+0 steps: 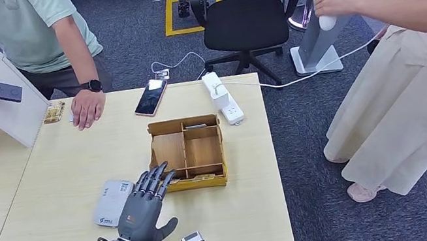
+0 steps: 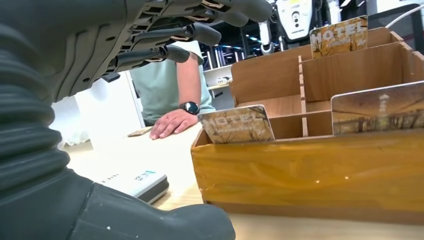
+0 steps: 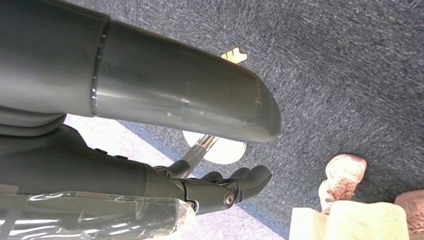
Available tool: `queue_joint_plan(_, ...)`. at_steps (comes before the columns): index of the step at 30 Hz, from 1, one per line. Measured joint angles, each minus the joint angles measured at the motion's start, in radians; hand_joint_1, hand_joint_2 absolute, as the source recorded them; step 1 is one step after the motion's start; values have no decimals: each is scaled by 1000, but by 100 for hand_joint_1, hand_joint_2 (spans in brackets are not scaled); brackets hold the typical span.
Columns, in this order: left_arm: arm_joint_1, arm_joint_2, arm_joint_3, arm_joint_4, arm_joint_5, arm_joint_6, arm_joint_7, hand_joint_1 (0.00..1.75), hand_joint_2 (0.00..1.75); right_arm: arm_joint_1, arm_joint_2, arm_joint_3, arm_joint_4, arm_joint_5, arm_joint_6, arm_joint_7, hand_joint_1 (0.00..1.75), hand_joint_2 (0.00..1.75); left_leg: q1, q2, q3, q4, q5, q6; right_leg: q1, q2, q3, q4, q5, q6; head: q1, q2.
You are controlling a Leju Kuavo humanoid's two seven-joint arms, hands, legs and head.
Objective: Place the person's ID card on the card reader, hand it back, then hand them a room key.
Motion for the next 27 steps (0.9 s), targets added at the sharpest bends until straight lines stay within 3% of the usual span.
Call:
queue_joint_plan(13,-55,-97,8,34,-63,44,21,0,175,1,-1,35,6,0,0,10,0,0,0,0,0,0,0,0,0,0,0,0,0,0,0,0)
queue_joint_plan(27,-80,-126,20,99,-61,41,15,0,175,1,-2,45,12,0,0,10,0,0,0,0,0,0,0,0,0,0,0,0,0,0,0,0)
